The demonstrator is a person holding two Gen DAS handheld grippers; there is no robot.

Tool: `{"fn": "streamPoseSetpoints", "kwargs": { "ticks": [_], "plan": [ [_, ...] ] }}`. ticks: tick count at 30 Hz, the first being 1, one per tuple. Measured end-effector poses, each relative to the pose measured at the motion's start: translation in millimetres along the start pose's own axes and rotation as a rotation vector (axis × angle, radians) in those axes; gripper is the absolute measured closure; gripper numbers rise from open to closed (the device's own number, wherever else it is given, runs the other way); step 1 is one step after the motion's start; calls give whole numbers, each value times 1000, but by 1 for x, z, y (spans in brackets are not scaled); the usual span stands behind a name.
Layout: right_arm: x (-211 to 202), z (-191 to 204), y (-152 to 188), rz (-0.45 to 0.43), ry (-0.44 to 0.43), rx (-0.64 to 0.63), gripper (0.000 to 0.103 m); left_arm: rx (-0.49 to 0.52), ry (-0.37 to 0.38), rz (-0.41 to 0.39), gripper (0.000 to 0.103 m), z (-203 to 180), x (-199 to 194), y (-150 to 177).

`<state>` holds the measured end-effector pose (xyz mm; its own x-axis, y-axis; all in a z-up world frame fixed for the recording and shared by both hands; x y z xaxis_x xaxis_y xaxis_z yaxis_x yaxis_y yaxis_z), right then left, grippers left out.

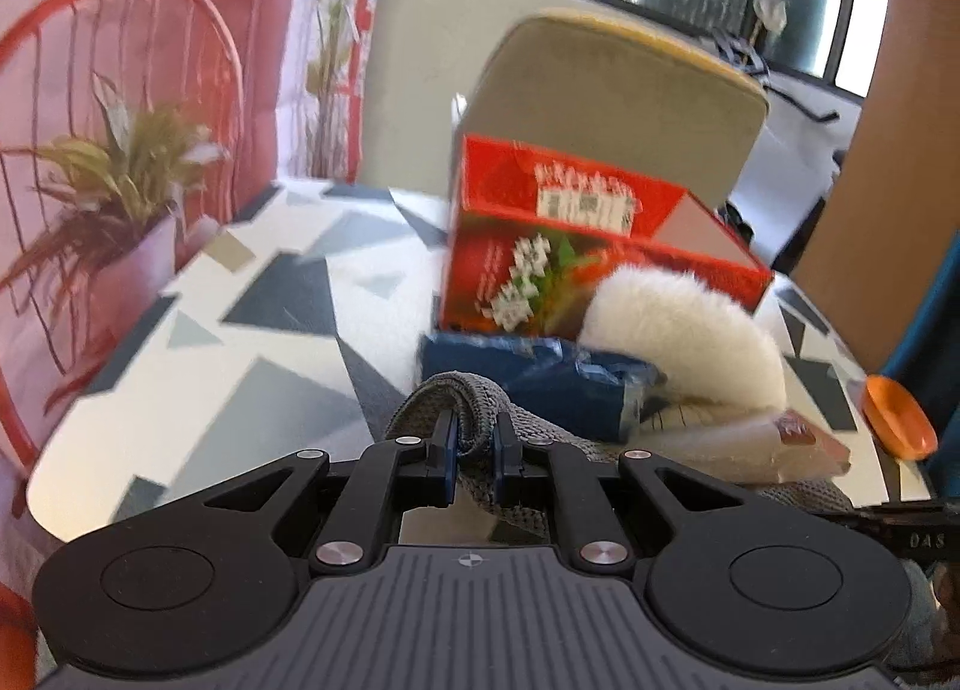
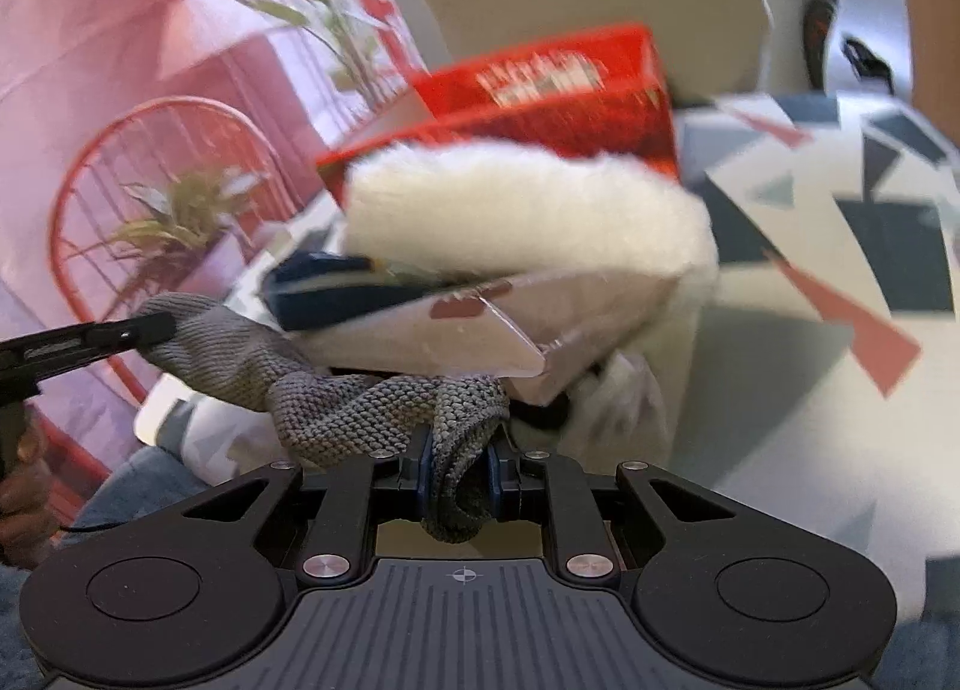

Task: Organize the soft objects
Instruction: 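Lift the grey knit sock with both grippers and carry it over the red box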

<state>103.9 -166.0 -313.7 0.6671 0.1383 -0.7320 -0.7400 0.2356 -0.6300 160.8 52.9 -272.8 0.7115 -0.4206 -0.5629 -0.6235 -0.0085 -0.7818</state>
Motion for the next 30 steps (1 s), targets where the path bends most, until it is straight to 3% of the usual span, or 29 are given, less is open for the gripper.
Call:
{"fn": "streamPoseSetpoints", "kwargs": {
  "ticks": [4,15,24,30],
  "plan": [
    [-1,-6,4,12,28,33,87,46,17,36,91,-9,8,6],
    [-36,-1,-10,-72,30,-3,87,80,57,-41,91,-21,-10,-5],
    [-68,15,-50,-188,-16,-53,87,92,106,-145,91,-30,-32,-39],
    [-74,14,-71,-226,-7,-56,87,86,113,-163,91,-32,-30,-51]
  ]
}}
Point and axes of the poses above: each gripper's, at about its wrist camera, not at the fingertips, and x roughly the way its jaws point, z to its left, y to its underside, the point moved 9 cm from there along x, roughly the way its jaws point, and after that the axes turned 12 degrees about y, right-handed, at the moved point
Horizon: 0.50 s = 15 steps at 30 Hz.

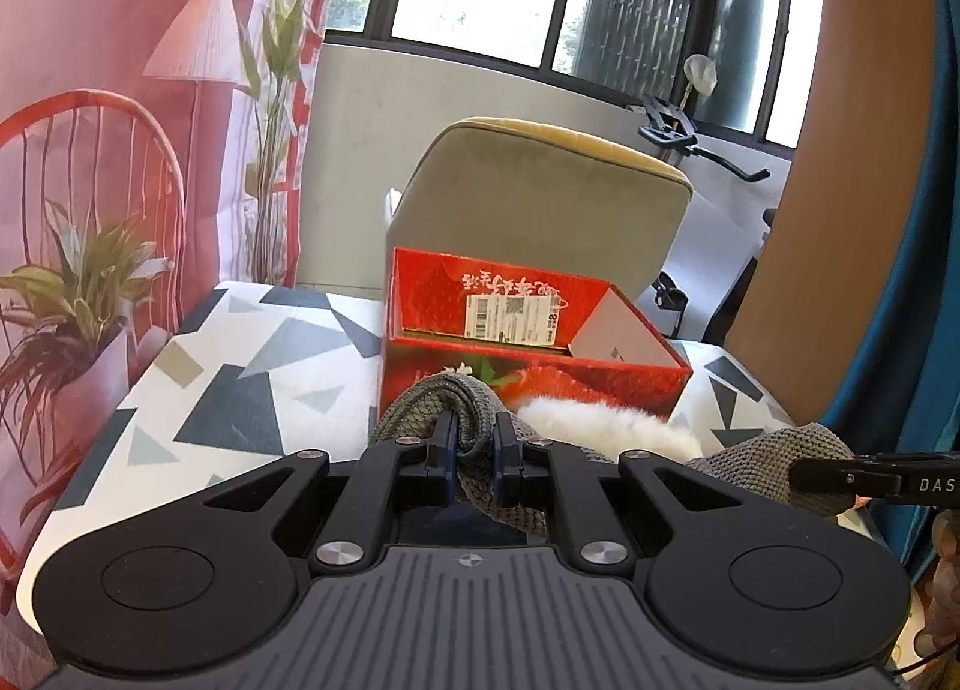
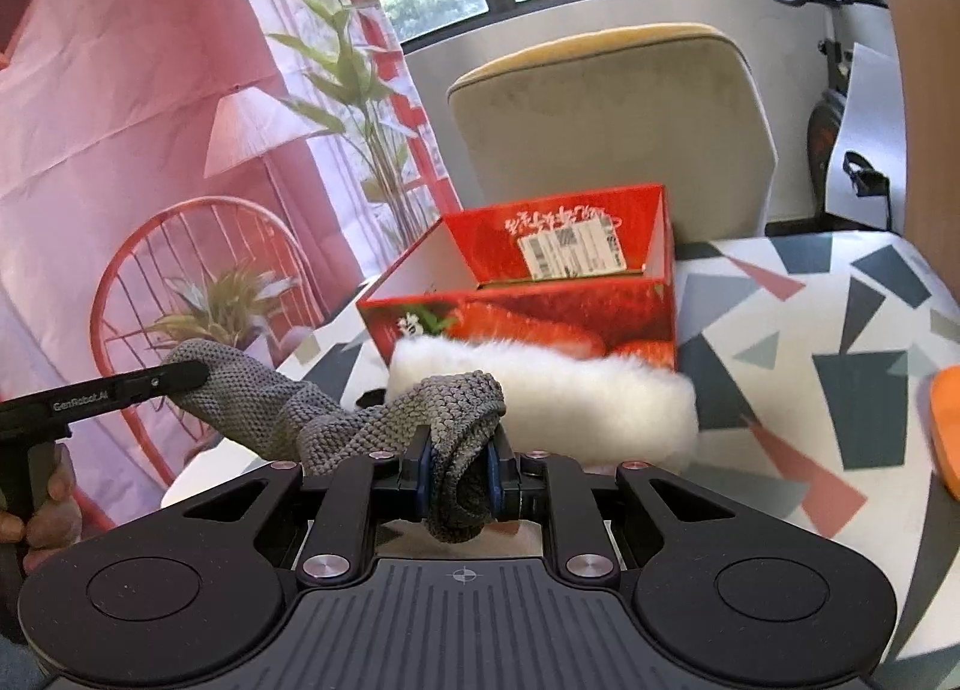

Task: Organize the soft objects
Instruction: 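Lift the grey knit sock with both grippers and carry it over the red box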

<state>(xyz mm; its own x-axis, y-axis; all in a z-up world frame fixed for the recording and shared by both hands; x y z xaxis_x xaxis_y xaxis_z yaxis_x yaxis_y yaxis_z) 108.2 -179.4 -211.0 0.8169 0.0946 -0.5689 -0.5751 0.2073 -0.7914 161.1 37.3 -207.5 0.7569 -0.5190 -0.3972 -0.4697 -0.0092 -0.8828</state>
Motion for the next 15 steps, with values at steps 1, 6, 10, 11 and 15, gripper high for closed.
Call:
{"fn": "streamPoseSetpoints", "kwargs": {
  "ticks": [1,6,10,11,15],
  "plan": [
    [2,0,-2,-3,6,-5,87,0,2,-1,91,0,1,-2],
    [10,2,-19,-23,14,-33,87,42,3,-22,91,-1,8,-20],
    [19,2,-41,-36,24,-60,87,2,20,-22,91,5,24,-38],
    [22,1,-49,-44,30,-74,87,-18,32,-20,91,8,30,-42],
    [39,-4,-77,-82,73,-117,87,-72,44,3,91,15,58,-55]
  ]
}}
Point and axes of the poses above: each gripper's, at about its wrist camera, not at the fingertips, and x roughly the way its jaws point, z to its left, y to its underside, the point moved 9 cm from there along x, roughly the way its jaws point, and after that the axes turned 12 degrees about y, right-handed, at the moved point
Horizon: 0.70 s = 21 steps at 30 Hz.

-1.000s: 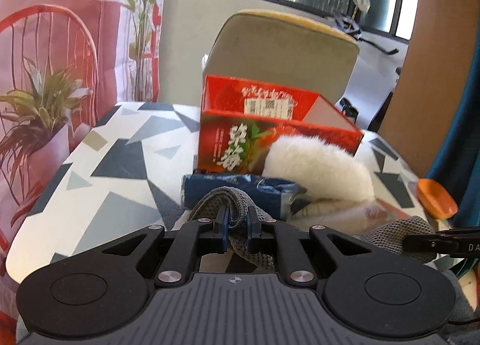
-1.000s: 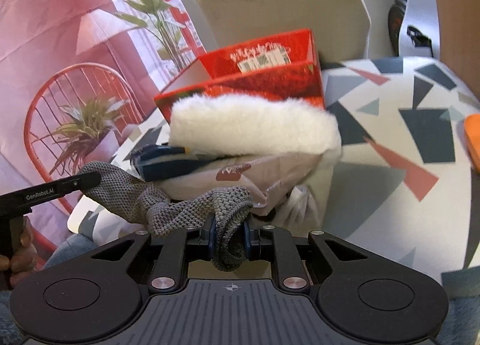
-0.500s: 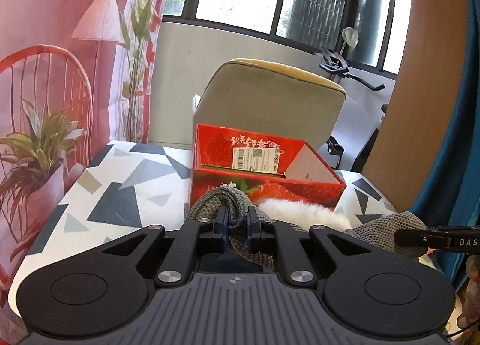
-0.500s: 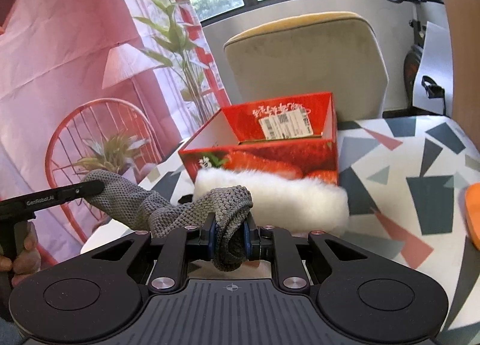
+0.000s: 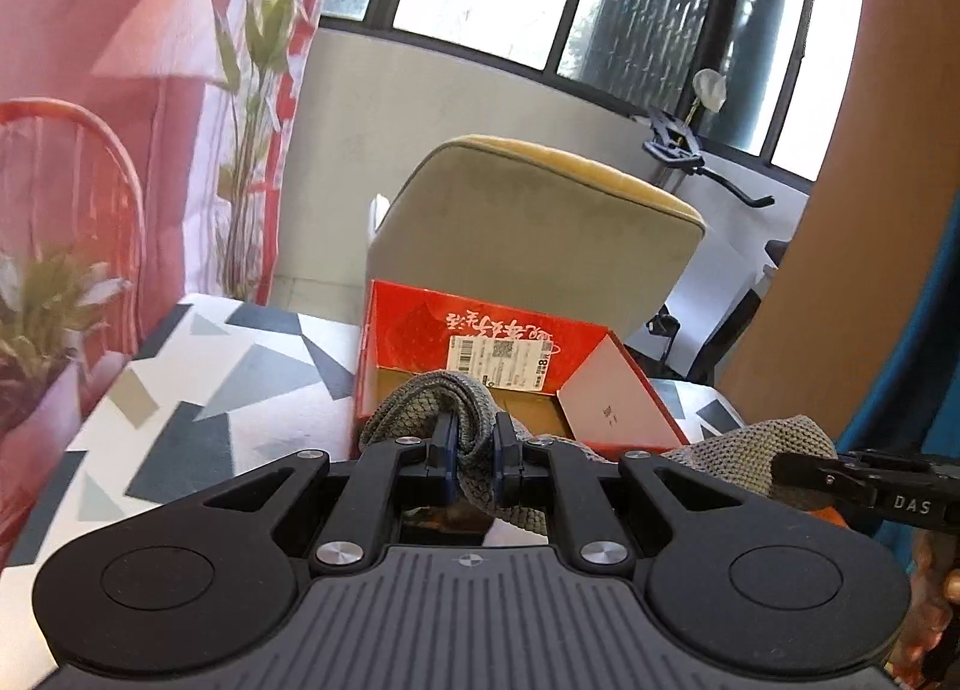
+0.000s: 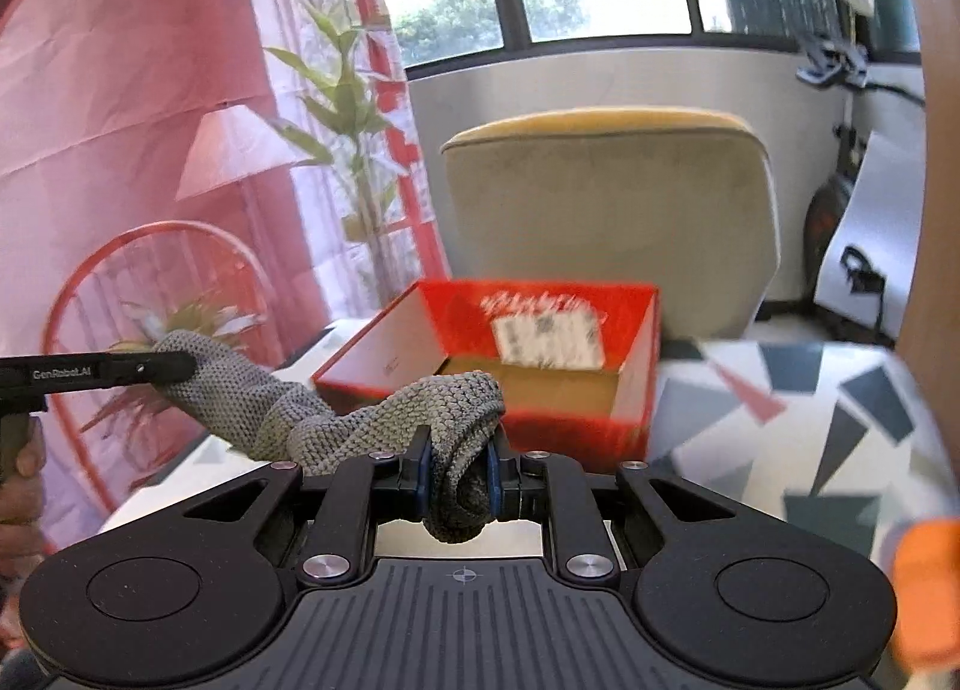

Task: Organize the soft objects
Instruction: 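Lift the grey knit sock with both grippers and carry it over the red box, then lower the grey sock into the red box and open both grippers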

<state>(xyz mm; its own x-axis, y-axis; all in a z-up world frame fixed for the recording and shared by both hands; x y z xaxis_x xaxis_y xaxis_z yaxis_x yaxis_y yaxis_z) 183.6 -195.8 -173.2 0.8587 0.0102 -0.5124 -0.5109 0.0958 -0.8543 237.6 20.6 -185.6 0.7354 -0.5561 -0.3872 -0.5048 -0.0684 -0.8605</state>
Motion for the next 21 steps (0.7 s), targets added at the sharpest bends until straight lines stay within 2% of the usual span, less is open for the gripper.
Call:
{"fn": "streamPoseSetpoints", "kwargs": {
  "ticks": [7,10,15,21],
  "plan": [
    [57,-11,-37,5,52,-25,87,40,-22,-14,91,3,53,-32],
    [86,-16,-50,15,79,-38,87,32,-30,12,91,6,82,-42],
    [139,-30,-64,81,139,-51,87,18,-25,116,91,19,136,-43],
    [200,-27,-50,239,158,-133,87,23,-58,288,91,38,178,-12]
  ]
}}
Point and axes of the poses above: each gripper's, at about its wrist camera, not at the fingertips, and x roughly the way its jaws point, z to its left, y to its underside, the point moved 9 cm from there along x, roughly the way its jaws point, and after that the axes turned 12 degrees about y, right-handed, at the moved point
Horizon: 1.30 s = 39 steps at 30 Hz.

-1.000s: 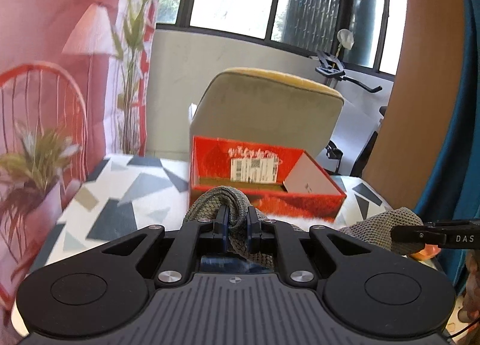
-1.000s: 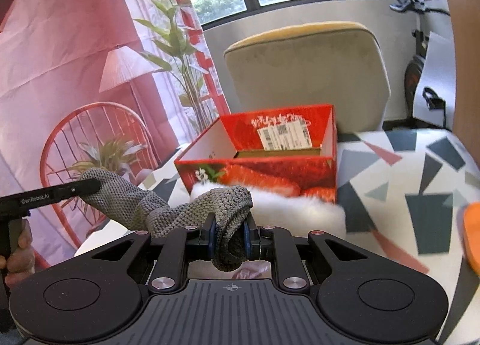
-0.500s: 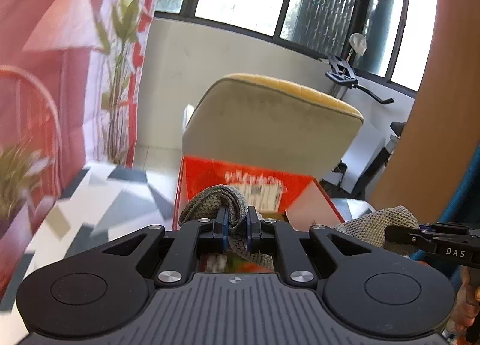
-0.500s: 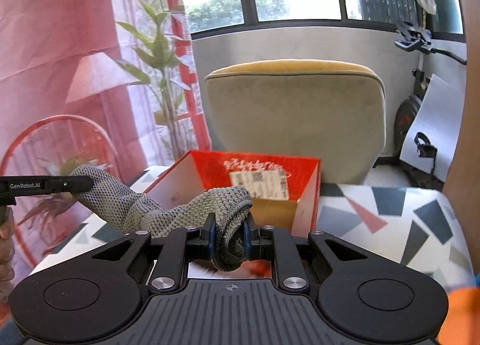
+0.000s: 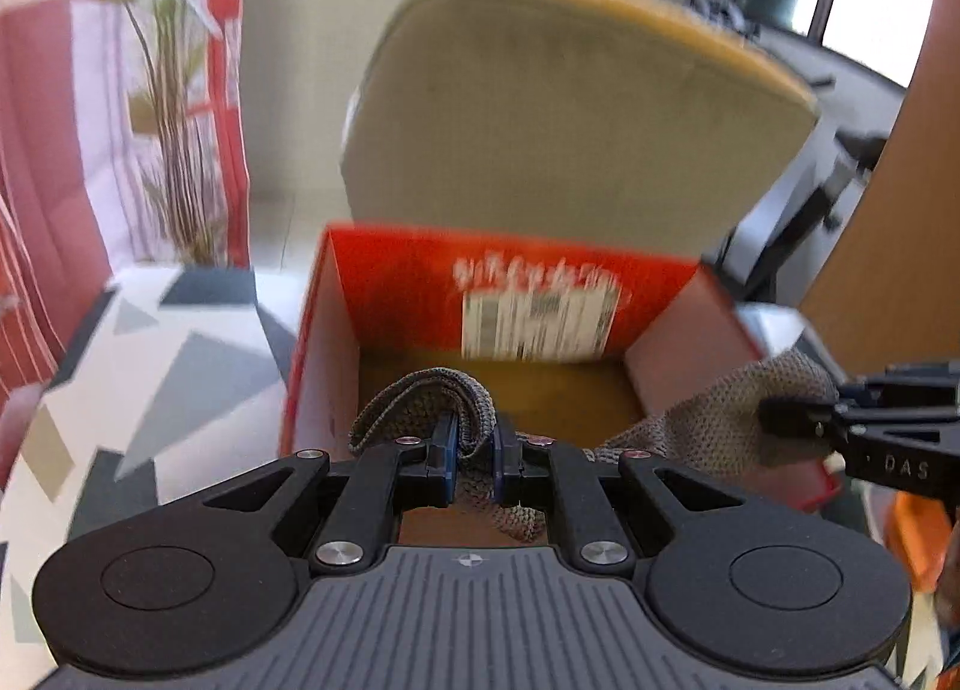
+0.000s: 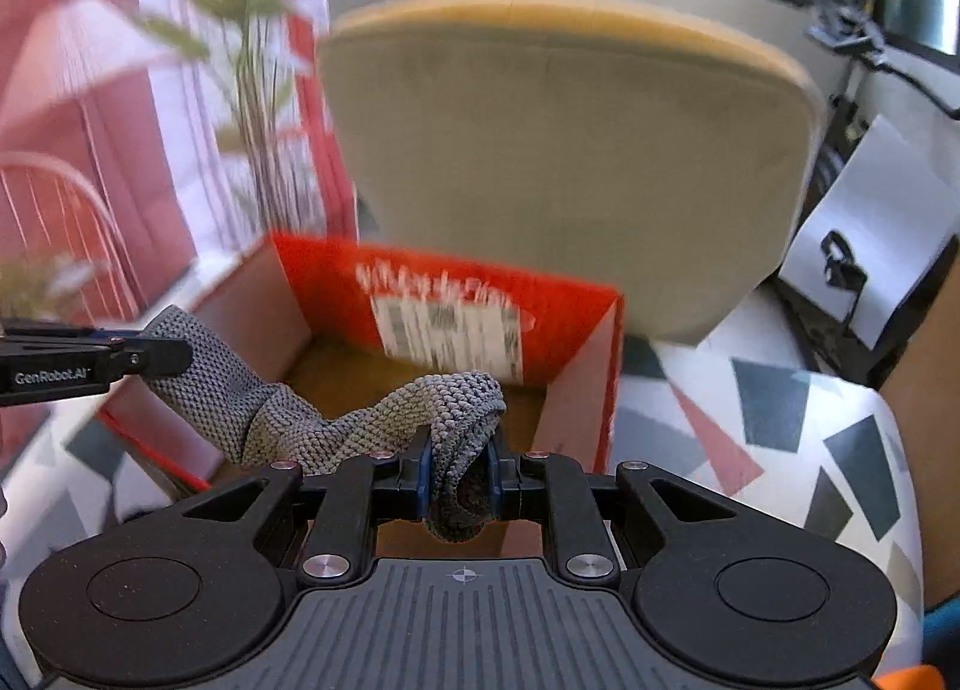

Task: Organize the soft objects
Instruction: 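Lower the grey sock into the red box and open both grippers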

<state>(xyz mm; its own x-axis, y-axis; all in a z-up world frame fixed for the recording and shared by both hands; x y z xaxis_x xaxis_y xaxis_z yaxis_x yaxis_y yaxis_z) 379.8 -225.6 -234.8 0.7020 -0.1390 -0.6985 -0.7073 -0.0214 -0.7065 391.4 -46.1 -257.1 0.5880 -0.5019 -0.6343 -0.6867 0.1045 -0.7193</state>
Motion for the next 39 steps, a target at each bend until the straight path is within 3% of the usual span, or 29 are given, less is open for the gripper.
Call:
{"fn": "streamPoseSetpoints", "kwargs": {
  "ticks": [6,14,29,35,36,39],
  "plan": [
    [44,19,8,145,-1,-90,87,-5,15,85,91,9,21,8],
    [79,36,21,282,-24,-98,87,8,22,149,91,12,35,17],
    [101,30,44,391,36,-63,86,6,29,171,89,16,46,15],
    [100,24,46,388,65,-54,86,65,-35,144,63,20,32,2],
    [99,24,46,388,68,-55,85,69,-34,136,61,19,28,-1],
    [97,24,43,369,87,-70,82,51,4,107,42,14,17,-6]
  ]
}}
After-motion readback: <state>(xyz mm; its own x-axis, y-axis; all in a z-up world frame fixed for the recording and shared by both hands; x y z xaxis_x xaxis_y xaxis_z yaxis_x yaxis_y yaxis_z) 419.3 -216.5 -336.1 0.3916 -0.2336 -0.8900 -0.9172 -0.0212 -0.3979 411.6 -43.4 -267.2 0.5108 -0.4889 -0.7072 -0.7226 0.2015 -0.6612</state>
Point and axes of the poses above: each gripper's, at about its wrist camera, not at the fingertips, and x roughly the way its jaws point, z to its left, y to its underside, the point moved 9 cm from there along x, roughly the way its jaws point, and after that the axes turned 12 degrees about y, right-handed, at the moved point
